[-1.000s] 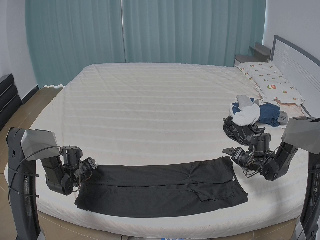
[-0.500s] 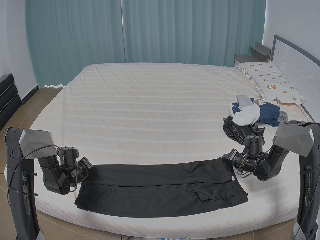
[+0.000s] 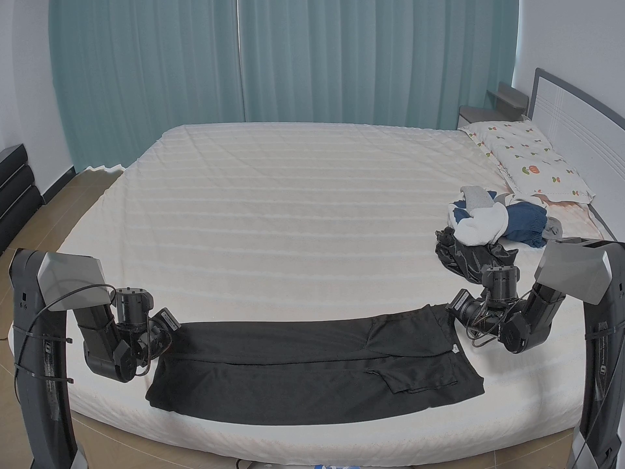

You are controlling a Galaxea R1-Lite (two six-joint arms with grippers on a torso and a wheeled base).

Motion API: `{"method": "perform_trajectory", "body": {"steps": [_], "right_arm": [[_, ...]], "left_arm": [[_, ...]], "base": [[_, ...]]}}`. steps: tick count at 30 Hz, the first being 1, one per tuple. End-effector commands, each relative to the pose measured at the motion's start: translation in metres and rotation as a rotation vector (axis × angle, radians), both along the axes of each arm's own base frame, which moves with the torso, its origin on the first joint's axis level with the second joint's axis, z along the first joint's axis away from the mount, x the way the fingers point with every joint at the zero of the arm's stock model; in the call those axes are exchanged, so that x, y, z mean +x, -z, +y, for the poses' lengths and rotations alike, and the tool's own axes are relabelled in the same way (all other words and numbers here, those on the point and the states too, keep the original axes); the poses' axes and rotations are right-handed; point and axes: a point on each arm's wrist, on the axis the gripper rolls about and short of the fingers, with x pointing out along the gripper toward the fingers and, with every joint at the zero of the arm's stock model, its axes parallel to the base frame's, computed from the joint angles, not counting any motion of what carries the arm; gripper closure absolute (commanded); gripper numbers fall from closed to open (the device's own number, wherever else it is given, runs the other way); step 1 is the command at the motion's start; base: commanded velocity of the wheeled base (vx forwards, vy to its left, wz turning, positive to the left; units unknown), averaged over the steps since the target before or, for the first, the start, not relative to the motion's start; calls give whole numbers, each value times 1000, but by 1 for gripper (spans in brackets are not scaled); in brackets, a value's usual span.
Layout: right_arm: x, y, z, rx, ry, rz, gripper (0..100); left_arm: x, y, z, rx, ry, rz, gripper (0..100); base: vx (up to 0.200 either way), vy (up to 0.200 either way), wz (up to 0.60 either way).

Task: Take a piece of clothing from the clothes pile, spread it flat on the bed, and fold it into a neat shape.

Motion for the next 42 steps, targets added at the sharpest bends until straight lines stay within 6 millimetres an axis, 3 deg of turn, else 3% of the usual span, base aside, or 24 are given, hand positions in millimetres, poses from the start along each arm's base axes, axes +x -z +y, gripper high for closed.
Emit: {"method": "perform_trajectory", "body": {"steps": [1,2,3,10,14,20,29,42], "right_arm": [[-2,-1,-3,4,6,-27,0],[-4,-1,-3,6,5,-35,0],[-6,-1,-2,7,4,-37,0],[-15,-7,-7,46,29,-81,0],[-19,-12,-18,108,67,-67,0],[-23,-7,-20,122,53,-39,0],[-26,-4,-18,118,46,-26,0],[-27,-2,-16,114,38,-28,0]], "left_arm": [[-1,-2,0,-1,0,-3,100],[-2,-3,0,-3,-1,-2,100],[-2,-2,0,-3,-1,0,0],[-3,-8,5,-20,-28,-13,0],[-7,-24,12,-38,-30,-42,0],[-17,-31,8,-106,134,-33,0],[-29,-16,4,71,343,68,0],[-43,-8,-1,173,391,134,0]], "base": [[0,0,0],[0,0,0],[0,0,0],[0,0,0],[0,0,0],[0,0,0],[0,0,0],[0,0,0]]}}
